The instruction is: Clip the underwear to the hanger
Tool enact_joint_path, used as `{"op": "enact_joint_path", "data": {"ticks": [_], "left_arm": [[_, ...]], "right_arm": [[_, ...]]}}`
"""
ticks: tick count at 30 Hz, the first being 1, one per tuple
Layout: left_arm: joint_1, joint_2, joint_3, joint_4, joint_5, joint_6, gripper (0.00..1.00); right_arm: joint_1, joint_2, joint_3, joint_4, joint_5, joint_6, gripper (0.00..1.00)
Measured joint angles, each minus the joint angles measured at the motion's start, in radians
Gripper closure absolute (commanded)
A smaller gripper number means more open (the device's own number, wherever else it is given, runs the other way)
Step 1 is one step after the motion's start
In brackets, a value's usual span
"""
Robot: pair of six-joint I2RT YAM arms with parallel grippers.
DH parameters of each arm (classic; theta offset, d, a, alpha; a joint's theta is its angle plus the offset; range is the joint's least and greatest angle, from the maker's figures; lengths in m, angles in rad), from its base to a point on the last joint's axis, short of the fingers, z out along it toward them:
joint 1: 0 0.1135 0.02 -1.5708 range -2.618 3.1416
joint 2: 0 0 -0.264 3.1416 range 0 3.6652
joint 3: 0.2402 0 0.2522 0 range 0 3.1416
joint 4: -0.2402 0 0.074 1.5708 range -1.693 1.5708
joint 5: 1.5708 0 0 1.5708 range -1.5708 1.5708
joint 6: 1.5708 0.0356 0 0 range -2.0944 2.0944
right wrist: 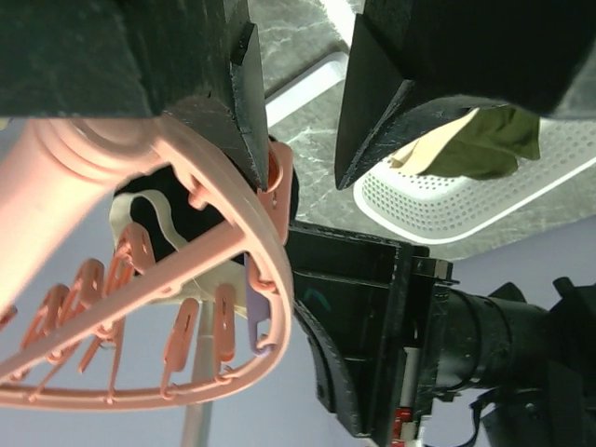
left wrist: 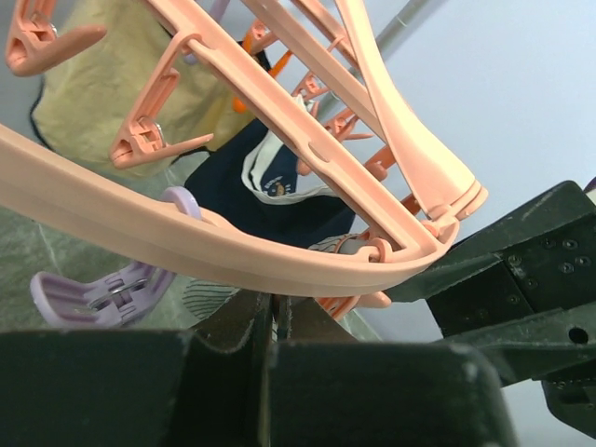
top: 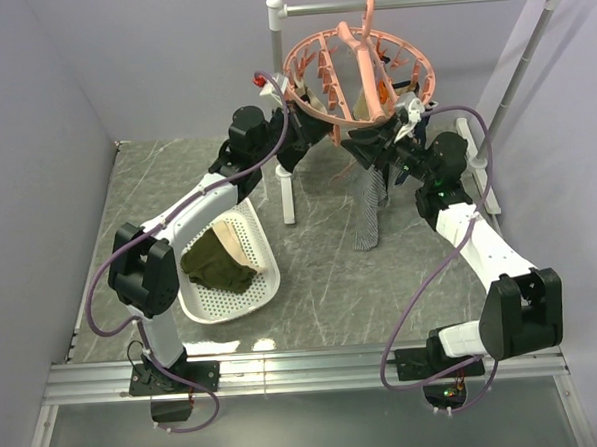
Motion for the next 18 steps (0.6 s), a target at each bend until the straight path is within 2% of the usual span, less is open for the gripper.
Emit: {"op": "enact_joint_path", "data": {"ticks": [12,18], "left_arm": [[0.0,0.0,0.007,0.001,0.029,-0.024,1.0],[0.006,0.0,0.007,0.0,0.019,-0.024,1.0]], "right_arm": [[0.045,0.011,-0.006,0.019,0.042,-0.124,0.55],[0.051,0.018,-0.01,0.013,0.072,-0.17,0.44]]}}
